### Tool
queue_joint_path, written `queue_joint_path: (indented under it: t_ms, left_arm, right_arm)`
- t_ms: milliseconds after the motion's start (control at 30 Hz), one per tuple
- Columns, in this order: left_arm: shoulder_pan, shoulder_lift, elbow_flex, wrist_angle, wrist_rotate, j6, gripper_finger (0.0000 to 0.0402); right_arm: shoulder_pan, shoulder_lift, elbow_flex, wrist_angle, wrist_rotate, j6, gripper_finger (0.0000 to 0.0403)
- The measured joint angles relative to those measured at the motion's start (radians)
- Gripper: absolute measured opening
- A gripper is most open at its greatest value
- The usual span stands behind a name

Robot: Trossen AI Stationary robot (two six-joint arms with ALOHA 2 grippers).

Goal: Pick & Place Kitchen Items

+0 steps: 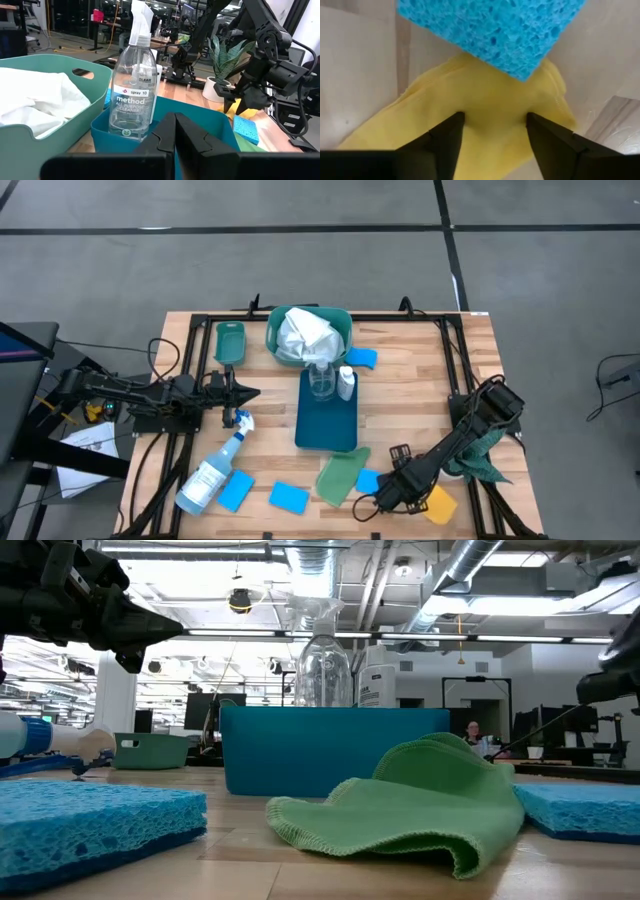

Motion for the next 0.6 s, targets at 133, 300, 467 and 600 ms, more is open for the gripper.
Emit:
queue_joint_path:
  t_ms: [133,300,467,600]
  left_arm:
    - [0.0,0.0,0.0,0.0,0.0,0.0,0.0]
    - [0.0,0.0,0.0,0.0,0.0,0.0,0.0]
    - [0.0,0.0,0.0,0.0,0.0,0.0,0.0]
    - [0.0,0.0,0.0,0.0,0.0,0.0,0.0]
  right_arm:
    - [-0.006,0.001,0.0,0.007,0.004,0.002,0.0147]
    - [-0.007,0.002,-0.001,0.007,-0.001,0.002,0.0078]
    - [-0.008,-0.007,-0.002,0.003,-0.026,0.002,0.0012]
    - [-0.009,-0.036,-0.008,-0.018,-0.009,0.036,0.0008]
